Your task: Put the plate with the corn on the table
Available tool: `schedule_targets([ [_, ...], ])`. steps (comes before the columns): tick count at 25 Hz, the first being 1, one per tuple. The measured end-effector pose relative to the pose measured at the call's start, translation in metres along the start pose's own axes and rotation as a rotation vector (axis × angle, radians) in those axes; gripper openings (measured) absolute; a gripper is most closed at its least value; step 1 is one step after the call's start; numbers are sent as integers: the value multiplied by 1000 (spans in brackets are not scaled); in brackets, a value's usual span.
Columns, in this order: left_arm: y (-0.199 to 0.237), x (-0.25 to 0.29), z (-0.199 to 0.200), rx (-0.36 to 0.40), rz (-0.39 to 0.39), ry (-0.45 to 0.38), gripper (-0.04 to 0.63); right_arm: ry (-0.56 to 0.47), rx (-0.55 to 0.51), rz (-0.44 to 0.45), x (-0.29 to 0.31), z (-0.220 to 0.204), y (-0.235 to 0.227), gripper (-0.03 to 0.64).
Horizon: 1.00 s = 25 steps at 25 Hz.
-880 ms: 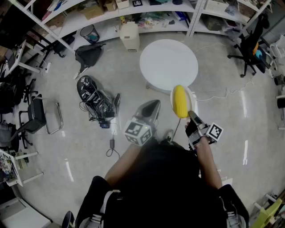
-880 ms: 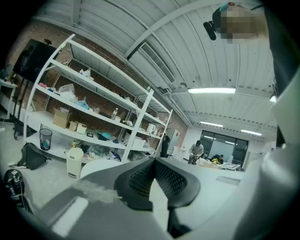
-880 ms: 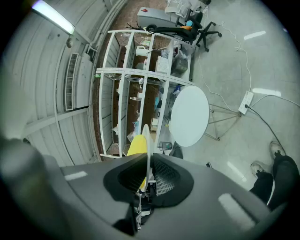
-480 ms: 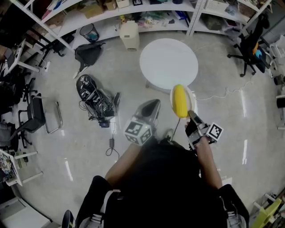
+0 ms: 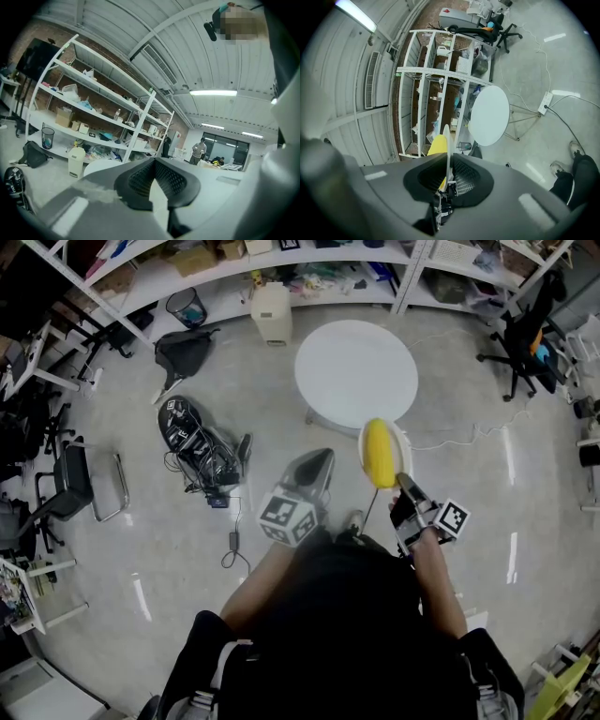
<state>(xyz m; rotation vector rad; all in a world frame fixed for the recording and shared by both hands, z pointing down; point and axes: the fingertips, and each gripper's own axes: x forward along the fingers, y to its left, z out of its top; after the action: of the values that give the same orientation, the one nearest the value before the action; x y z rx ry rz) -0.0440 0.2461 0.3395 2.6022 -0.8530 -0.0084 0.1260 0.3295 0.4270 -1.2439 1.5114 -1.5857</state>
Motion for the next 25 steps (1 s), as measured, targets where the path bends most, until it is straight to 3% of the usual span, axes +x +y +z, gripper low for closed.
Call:
schedule_targets([
  [25, 49, -20, 22, -24, -44, -15, 5, -37, 21, 20, 34, -45, 21, 41],
])
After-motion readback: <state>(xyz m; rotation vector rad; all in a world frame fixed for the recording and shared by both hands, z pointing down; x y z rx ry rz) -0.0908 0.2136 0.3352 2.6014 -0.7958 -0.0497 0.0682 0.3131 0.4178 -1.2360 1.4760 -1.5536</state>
